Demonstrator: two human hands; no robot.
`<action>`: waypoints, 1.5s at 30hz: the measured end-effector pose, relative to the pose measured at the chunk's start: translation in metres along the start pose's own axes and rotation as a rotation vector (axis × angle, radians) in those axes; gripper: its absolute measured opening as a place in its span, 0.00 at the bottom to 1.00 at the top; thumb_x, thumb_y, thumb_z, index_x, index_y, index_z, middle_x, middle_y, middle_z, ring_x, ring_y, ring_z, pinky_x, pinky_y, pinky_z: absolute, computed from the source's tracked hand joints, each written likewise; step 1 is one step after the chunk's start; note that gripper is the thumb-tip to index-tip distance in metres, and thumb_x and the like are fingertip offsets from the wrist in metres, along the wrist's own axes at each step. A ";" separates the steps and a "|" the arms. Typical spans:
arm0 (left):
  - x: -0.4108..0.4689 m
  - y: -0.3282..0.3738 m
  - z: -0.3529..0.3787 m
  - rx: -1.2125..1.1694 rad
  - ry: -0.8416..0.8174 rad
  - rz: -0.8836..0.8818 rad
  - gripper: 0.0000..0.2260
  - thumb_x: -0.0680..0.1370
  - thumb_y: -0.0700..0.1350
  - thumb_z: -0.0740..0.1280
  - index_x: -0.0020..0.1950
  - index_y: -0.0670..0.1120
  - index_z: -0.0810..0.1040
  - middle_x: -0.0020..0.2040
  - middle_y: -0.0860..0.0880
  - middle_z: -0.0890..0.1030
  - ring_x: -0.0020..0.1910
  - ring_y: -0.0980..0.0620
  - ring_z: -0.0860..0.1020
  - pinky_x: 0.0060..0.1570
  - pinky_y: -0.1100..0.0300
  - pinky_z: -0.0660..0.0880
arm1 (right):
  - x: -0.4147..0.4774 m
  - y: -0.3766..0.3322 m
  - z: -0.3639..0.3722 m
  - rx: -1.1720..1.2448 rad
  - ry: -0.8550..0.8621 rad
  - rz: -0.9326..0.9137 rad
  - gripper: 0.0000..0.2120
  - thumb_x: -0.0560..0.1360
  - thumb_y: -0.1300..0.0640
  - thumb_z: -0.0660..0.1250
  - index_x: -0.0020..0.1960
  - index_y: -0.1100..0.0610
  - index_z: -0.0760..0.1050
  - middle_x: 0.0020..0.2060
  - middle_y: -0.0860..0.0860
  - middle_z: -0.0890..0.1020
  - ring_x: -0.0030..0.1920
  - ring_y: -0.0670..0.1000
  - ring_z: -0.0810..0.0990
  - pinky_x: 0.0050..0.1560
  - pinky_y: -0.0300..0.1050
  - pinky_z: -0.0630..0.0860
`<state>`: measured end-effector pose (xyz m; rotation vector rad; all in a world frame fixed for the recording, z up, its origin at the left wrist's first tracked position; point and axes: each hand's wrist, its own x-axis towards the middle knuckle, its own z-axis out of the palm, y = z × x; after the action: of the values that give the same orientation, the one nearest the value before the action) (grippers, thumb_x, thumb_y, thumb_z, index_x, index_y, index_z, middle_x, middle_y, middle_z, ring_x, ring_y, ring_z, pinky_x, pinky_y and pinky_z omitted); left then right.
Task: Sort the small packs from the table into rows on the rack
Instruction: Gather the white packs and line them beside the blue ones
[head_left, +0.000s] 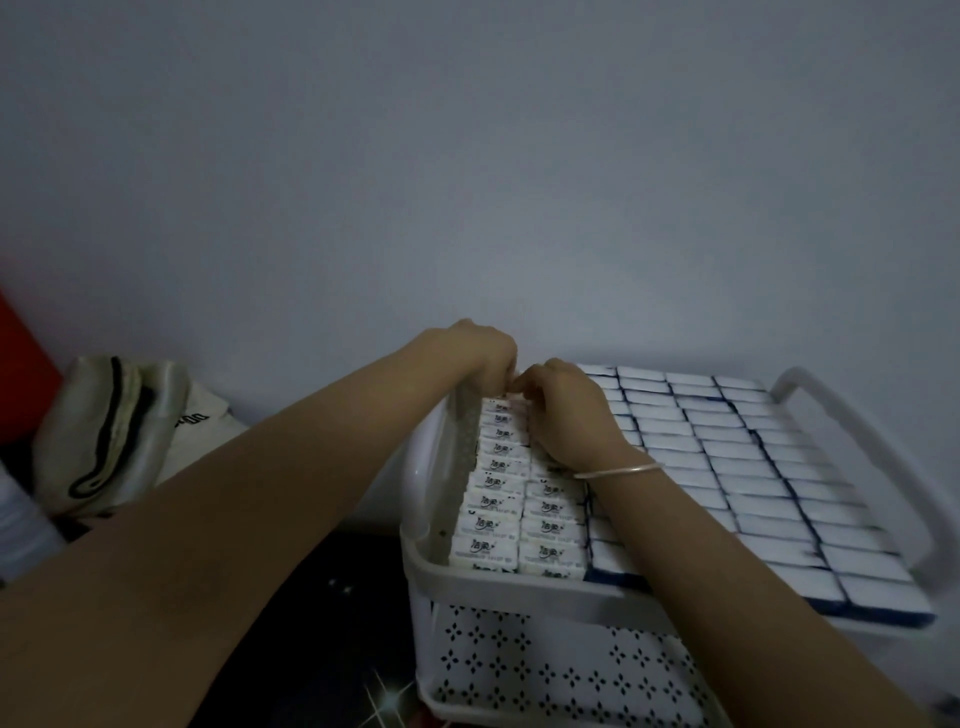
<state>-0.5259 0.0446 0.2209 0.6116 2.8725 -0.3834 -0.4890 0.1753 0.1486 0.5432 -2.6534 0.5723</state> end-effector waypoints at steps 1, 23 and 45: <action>0.001 0.000 0.002 0.022 0.004 -0.006 0.11 0.76 0.43 0.63 0.57 0.48 0.79 0.56 0.50 0.80 0.56 0.48 0.77 0.61 0.54 0.68 | 0.000 0.000 -0.001 0.011 0.022 0.024 0.15 0.72 0.67 0.61 0.55 0.56 0.77 0.48 0.53 0.79 0.50 0.54 0.75 0.45 0.43 0.68; -0.271 -0.029 0.313 -0.873 0.871 -0.851 0.13 0.71 0.31 0.62 0.39 0.49 0.76 0.41 0.52 0.78 0.43 0.51 0.77 0.42 0.60 0.70 | -0.154 -0.206 0.127 0.410 -0.608 -0.294 0.13 0.70 0.64 0.60 0.49 0.54 0.79 0.46 0.50 0.82 0.48 0.51 0.79 0.52 0.48 0.77; -0.241 -0.160 0.521 -0.622 0.710 -1.049 0.30 0.77 0.61 0.47 0.72 0.47 0.68 0.74 0.44 0.67 0.72 0.42 0.63 0.72 0.40 0.53 | -0.024 -0.311 0.439 -0.030 -0.260 -0.546 0.23 0.70 0.42 0.56 0.58 0.52 0.76 0.56 0.56 0.79 0.55 0.59 0.76 0.53 0.47 0.72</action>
<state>-0.3137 -0.3360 -0.1862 -1.1031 3.3927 0.7595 -0.4512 -0.2793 -0.1374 1.3503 -2.5626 0.3096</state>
